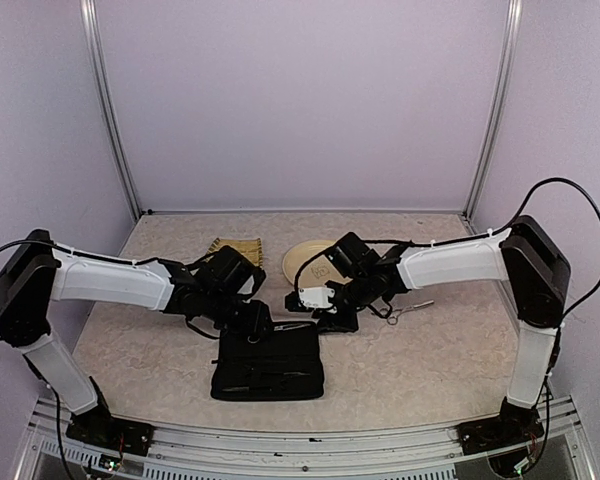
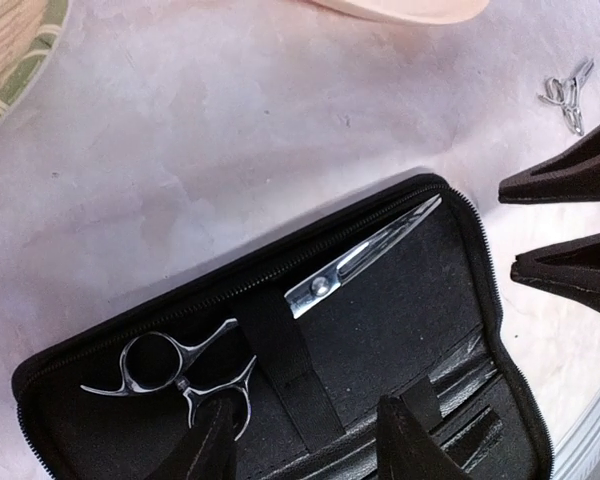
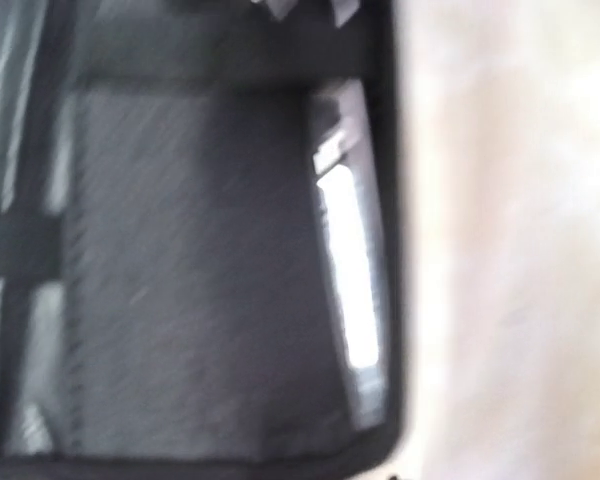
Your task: Sort the hair-cutting tools
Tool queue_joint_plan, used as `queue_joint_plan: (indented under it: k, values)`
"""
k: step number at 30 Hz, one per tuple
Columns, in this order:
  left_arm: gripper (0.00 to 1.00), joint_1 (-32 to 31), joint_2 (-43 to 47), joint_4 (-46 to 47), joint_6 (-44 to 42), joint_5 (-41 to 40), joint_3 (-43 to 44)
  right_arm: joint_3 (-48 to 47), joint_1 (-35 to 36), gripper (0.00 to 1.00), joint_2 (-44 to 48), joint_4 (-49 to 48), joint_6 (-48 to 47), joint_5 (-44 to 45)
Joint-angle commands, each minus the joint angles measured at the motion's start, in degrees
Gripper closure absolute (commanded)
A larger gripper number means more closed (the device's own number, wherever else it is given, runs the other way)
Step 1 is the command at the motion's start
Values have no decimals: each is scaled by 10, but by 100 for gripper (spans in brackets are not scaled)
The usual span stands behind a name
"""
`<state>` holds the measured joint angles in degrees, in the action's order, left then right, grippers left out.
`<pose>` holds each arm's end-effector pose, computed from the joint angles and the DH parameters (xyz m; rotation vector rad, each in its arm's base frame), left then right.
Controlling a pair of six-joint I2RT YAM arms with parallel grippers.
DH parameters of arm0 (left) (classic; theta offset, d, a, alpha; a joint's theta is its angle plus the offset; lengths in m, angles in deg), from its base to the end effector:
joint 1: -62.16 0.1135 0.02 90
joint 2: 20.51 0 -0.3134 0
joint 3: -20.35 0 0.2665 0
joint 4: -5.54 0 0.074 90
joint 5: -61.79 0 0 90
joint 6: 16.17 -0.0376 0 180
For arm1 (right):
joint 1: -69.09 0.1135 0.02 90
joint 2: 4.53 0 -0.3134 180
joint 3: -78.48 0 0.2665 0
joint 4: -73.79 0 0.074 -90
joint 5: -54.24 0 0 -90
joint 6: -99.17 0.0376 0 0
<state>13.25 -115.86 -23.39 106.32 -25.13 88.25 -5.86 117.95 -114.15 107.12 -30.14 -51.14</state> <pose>0.2269 -0.2632 0.2098 0.4030 2.6410 -0.5807 0.2712 0.3256 0.2008 -1.8718 1.7914 0.4089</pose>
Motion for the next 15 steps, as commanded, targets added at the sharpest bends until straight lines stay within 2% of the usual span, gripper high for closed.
queue_joint_plan:
  k: [1, 8, 15]
  values:
    - [52, 4, 28, -19, 6, -24, 12, -40, -3, 63, -14, 2, 4, -6]
    - [53, 22, 65, -36, 52, -36, -26, -43, -19, 64, 3, 4, 23, 3]
    - [52, 27, 85, -34, 15, -92, 16, -23, -121, 64, 45, 57, 34, -24]
